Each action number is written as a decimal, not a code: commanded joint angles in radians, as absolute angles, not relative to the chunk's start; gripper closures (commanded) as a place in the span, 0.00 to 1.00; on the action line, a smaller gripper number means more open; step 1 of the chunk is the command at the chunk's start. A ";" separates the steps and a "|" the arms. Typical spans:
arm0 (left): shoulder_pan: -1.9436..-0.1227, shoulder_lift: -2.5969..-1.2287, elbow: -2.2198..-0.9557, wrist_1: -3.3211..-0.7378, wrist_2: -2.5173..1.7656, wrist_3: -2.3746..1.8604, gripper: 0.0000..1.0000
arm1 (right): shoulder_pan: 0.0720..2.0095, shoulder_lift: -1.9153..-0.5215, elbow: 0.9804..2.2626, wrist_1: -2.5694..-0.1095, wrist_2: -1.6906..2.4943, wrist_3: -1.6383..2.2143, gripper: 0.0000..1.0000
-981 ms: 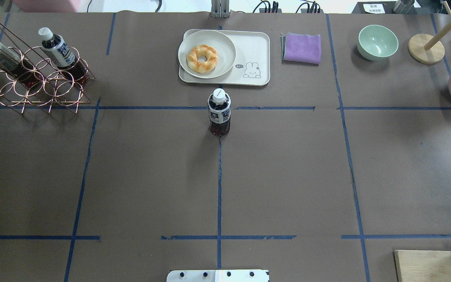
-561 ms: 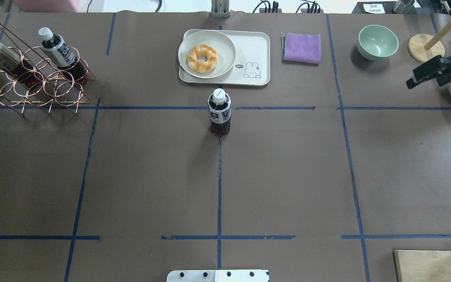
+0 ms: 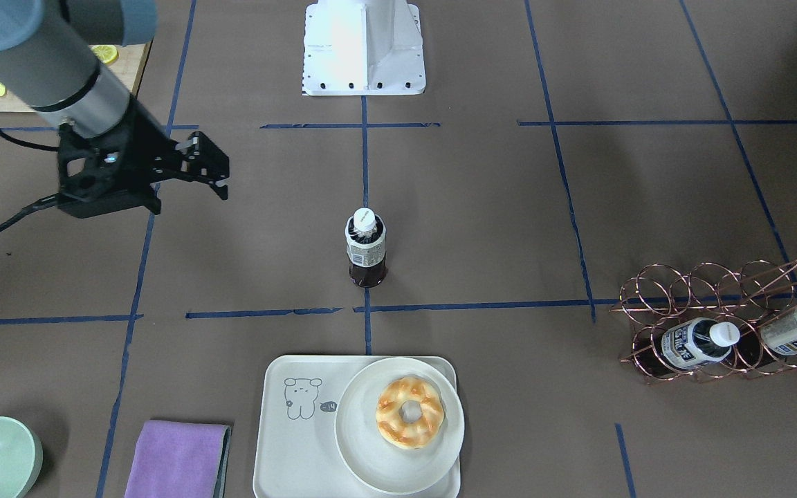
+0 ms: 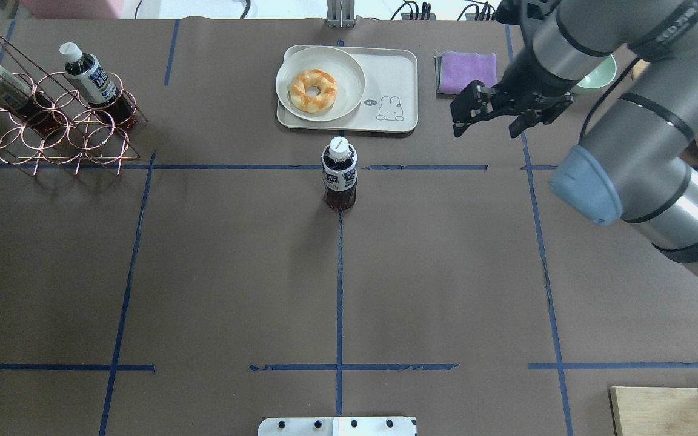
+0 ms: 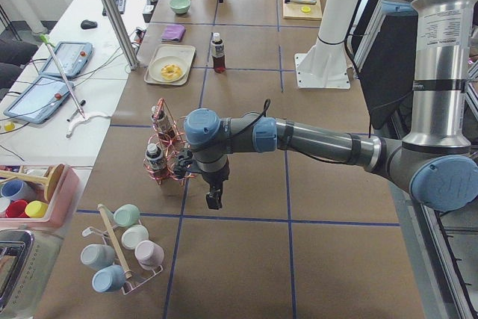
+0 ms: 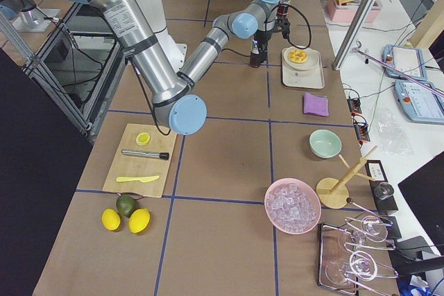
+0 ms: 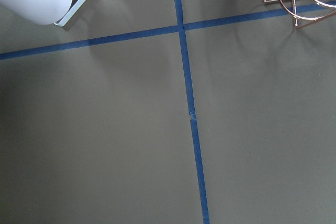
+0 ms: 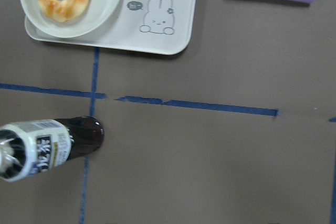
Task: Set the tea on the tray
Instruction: 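Reach the right gripper over to the standing tea bottle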
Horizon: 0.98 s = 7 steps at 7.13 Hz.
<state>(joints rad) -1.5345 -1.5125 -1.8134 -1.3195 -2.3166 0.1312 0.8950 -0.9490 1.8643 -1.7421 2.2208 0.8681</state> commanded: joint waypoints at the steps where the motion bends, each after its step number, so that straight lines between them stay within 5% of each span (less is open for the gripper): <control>1: -1.534 -1.513 -1.813 -1.321 -2.325 0.117 0.00 | 0.797 -0.720 1.728 -1.822 2.113 0.984 0.01; 3: -1.534 -1.513 -1.812 -1.321 -2.326 0.115 0.00 | 0.743 -0.586 1.573 -1.819 2.034 1.008 0.07; 7: -1.534 -1.513 -1.812 -1.321 -2.326 0.115 0.00 | 0.678 -0.580 1.555 -1.819 1.945 1.008 0.21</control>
<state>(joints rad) -1.5340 -1.5125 -1.8116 -1.3207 -2.3255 0.1151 0.6936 -0.5807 1.5589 -1.8181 1.9591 1.0076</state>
